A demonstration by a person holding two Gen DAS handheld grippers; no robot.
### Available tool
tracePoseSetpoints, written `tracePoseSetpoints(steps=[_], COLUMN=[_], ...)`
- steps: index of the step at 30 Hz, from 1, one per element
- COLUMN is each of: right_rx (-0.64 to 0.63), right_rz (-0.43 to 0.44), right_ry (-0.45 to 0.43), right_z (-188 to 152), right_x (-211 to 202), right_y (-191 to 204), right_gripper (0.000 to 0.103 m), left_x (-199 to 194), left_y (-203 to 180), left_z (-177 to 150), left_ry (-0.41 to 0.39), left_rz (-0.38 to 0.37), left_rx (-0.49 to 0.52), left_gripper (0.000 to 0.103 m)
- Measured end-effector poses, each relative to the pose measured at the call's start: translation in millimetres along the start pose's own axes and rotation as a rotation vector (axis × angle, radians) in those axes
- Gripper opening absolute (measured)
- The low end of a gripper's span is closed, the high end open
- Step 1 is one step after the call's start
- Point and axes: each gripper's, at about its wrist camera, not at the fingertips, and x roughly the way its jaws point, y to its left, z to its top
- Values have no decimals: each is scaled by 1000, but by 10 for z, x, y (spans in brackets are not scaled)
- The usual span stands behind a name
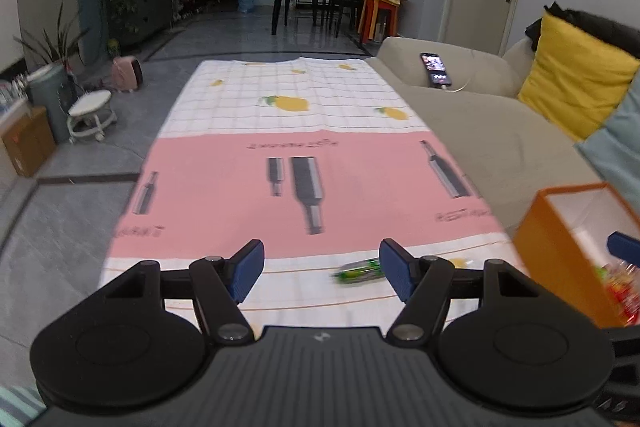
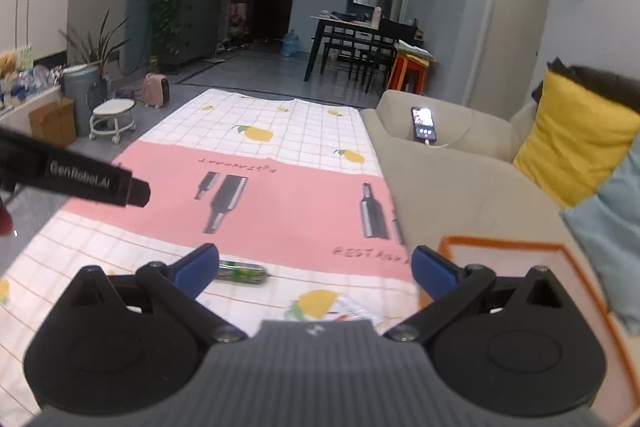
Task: Organize snacks
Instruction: 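Move both tools back from the box toward the sausage and stick pack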
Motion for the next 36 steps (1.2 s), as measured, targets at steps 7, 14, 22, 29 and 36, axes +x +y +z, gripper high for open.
tracePoseSetpoints(steps=[7, 14, 22, 29, 36], right_rx=[73, 63, 98, 147, 189], right_rz=[-24, -40, -60, -81, -112], right_ry=[24, 75, 167, 240, 313], right_z=[-196, -479, -680, -735, -793], right_x=[38, 77, 286, 685, 1138], right_y=[425, 640, 550, 289, 23], right_gripper=[99, 99, 99, 99, 98], left_x=[51, 166, 426, 818, 1244], left_y=[314, 510, 338, 88, -70], left_z=[-225, -488, -600, -586, -463], left_ry=[19, 82, 129, 164, 196], left_rz=[57, 27, -31, -95, -84], left_rx=[34, 25, 95, 216, 258], left_gripper=[78, 78, 78, 78, 78])
